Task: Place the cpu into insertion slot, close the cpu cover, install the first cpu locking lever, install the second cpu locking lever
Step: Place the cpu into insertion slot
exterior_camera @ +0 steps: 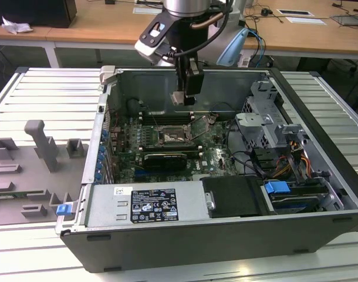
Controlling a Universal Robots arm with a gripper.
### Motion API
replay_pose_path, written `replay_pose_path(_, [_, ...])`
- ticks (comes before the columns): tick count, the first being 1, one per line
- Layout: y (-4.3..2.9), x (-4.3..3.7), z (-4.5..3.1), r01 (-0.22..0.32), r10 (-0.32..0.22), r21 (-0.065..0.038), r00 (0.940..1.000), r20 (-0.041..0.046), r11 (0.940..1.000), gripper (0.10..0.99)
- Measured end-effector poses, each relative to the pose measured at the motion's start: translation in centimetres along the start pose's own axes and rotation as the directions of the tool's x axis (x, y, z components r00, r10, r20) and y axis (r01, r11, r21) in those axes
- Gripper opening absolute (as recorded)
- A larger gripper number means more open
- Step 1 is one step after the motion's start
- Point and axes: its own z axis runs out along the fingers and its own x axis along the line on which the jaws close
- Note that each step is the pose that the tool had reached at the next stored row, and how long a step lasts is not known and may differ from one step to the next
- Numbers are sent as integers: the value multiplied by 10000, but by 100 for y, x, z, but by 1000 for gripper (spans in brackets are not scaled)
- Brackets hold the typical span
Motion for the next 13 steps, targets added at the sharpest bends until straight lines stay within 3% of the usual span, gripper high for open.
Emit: replay_pose_path(13, [-4,-1,51,0,0,1,10000,0,10000,525])
